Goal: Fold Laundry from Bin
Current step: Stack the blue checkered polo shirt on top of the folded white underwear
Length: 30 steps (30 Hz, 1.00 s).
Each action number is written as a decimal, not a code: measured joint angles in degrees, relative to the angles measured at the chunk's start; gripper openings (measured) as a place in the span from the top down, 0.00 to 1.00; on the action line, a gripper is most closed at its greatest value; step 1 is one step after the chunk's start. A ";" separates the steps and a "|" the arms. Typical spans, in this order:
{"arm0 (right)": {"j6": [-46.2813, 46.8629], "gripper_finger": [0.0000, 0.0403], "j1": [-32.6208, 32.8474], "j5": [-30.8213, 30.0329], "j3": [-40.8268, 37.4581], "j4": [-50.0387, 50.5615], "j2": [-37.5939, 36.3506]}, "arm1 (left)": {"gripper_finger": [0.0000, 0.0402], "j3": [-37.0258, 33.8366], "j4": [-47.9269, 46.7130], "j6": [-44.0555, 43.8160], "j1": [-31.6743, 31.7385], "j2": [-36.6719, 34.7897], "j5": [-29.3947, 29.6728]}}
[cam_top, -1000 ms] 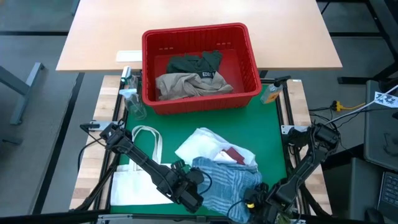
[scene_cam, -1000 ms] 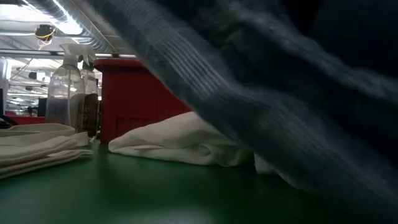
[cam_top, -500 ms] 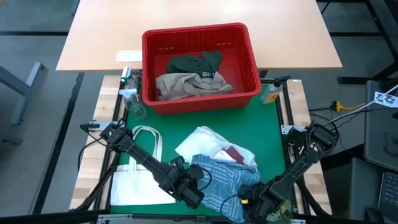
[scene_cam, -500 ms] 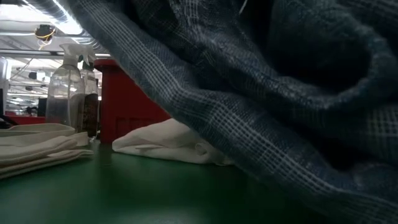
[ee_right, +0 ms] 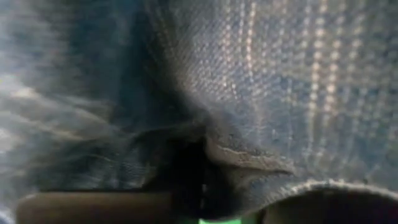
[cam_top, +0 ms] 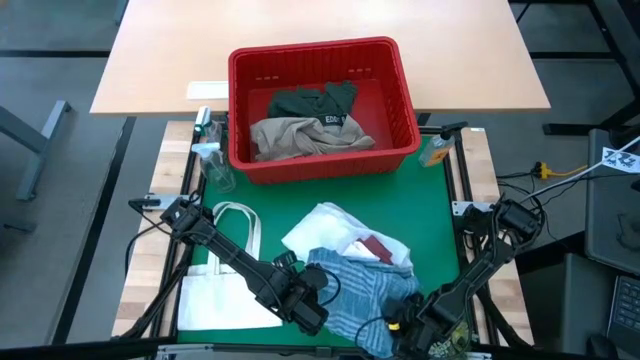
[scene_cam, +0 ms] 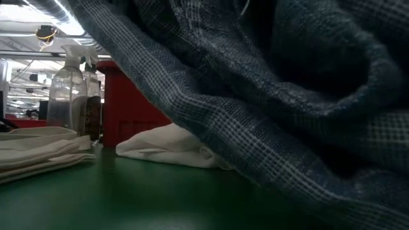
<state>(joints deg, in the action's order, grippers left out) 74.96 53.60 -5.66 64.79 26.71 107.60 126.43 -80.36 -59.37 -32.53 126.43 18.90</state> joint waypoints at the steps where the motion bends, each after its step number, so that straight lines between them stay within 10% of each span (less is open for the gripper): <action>1: -0.40 0.86 0.00 -0.20 0.00 -0.03 0.01 | 1.00 0.00 0.01 0.00 0.00 0.00 0.00; 30: -2.19 0.99 -0.02 2.70 3.04 12.27 -7.41 | 1.00 8.66 0.95 4.45 0.33 -0.53 1.46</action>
<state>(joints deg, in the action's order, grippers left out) 72.77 53.58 -2.96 67.83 38.97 100.19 135.09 -79.41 -54.92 -32.20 125.90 20.36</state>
